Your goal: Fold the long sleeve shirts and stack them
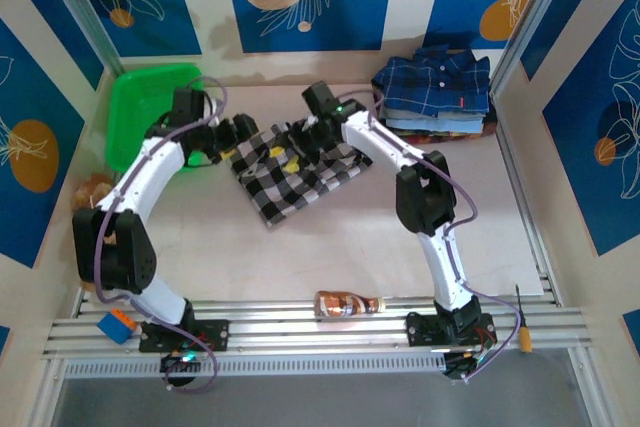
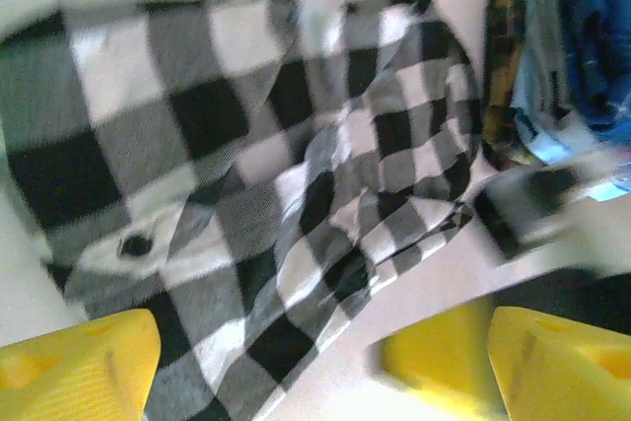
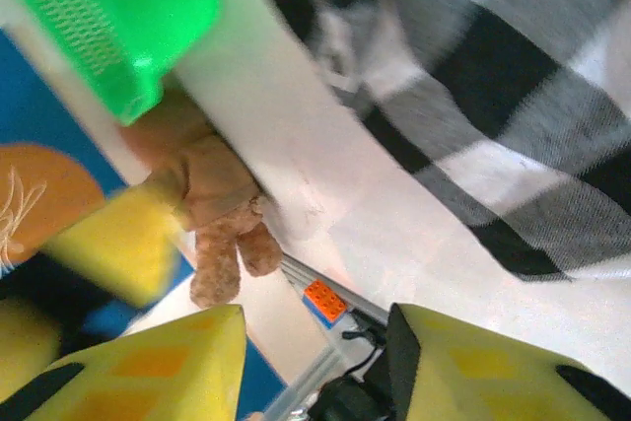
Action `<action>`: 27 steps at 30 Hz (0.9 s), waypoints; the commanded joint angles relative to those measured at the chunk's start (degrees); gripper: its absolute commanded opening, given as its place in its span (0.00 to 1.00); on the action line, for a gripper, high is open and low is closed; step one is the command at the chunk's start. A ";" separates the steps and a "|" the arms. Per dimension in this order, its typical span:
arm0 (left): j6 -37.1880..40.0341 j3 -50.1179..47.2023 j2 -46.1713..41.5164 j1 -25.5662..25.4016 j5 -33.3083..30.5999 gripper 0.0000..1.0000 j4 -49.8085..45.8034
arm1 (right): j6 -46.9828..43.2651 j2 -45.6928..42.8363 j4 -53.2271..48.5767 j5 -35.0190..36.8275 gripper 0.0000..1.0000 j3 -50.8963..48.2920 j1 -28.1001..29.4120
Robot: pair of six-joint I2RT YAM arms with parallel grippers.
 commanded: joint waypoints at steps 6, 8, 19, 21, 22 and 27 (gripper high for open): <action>-14.85 -17.67 -2.93 0.42 0.84 0.81 17.42 | -21.50 16.93 -15.10 -8.44 0.16 23.46 -3.63; -16.08 -19.46 -3.30 0.43 -0.46 0.79 19.30 | -21.92 18.00 -12.56 -9.61 0.14 22.13 -3.73; -22.81 -25.93 0.59 -0.37 -4.41 0.73 31.24 | -22.92 19.77 -5.54 2.32 0.15 15.88 -2.59; -22.51 -25.93 1.64 -0.53 -5.73 0.71 30.65 | -22.60 19.47 -5.10 6.35 0.15 13.63 -2.76; -22.46 -25.86 2.08 -0.69 -6.56 0.71 30.05 | -22.31 19.25 -4.25 7.45 0.15 12.21 -2.87; -22.71 -25.07 5.58 -1.86 -7.25 0.70 33.10 | -20.48 18.83 -5.26 11.87 0.15 8.32 -3.11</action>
